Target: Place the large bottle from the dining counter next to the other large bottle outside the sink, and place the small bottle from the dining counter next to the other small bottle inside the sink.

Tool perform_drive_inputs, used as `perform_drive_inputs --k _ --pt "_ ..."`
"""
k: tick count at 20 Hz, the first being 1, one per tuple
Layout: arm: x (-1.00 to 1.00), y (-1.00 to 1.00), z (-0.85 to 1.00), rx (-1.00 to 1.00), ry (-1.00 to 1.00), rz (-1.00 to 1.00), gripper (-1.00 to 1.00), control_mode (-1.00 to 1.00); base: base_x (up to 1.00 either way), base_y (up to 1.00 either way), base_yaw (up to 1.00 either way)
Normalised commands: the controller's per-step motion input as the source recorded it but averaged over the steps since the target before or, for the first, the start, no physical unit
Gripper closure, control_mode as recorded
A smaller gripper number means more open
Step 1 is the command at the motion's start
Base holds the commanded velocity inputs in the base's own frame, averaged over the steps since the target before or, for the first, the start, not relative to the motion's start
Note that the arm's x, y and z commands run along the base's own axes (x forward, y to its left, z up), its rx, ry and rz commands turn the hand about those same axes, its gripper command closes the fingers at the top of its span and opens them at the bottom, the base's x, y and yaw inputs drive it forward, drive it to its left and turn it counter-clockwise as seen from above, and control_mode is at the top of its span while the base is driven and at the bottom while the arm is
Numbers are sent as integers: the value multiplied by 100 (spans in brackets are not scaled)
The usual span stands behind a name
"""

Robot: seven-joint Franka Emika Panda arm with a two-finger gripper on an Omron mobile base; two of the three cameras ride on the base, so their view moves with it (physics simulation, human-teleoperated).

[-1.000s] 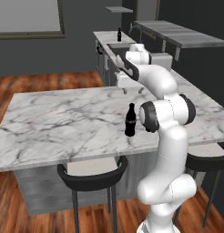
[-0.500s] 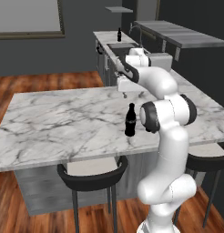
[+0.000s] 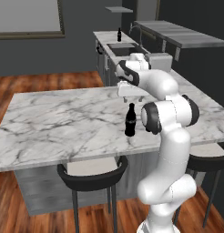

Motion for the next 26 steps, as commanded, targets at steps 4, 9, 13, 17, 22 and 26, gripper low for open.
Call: perform_drive_inputs --k 4,9,13,17,22,26 --pt "0 0 -8 0 0 2 -100 -100 0 0 0" --pt "0 4 -7 0 0 2 -100 -100 0 0 0" --pt "0 1 -12 0 0 0 -100 -100 0 0 0" --pt "0 0 -16 0 0 0 -100 -100 0 0 0" --pt "0 1 -19 0 0 0 -100 -100 0 0 0" --pt "0 1 -8 0 0 0 -100 -100 0 0 0"
